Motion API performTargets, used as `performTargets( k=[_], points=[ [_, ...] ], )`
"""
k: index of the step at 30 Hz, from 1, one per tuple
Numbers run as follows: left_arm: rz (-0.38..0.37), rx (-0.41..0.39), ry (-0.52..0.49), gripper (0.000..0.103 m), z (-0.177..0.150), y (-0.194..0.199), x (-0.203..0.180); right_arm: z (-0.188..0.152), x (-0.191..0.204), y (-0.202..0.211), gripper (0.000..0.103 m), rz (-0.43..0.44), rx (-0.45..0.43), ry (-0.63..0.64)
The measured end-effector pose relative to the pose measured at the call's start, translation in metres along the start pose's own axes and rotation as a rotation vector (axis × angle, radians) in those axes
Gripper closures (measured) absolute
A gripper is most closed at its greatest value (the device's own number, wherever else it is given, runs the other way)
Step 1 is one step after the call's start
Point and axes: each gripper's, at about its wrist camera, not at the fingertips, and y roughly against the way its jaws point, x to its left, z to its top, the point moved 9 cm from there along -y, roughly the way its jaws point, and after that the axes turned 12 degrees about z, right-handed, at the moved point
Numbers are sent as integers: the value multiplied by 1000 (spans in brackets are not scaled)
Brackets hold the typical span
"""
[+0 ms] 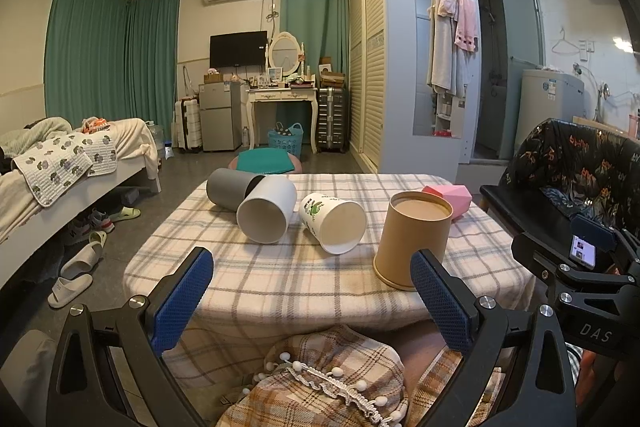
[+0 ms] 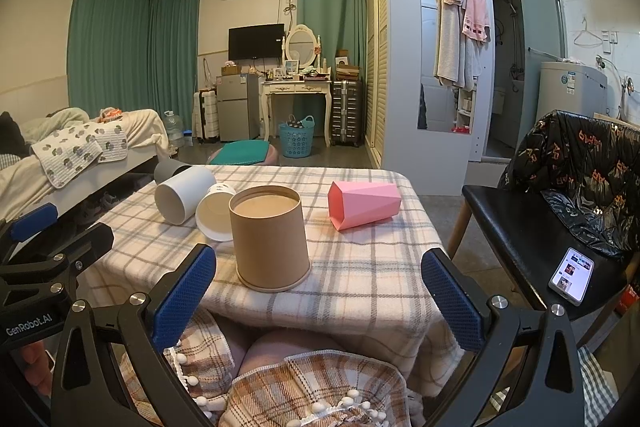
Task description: Flip cup upside down
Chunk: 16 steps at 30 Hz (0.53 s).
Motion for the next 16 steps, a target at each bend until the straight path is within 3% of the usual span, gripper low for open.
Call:
performTargets(
  k=[16],
  points=[
    [3,8,-3,1,-2,0,0,-2,1,0,0,-1,2,0]
  ],
)
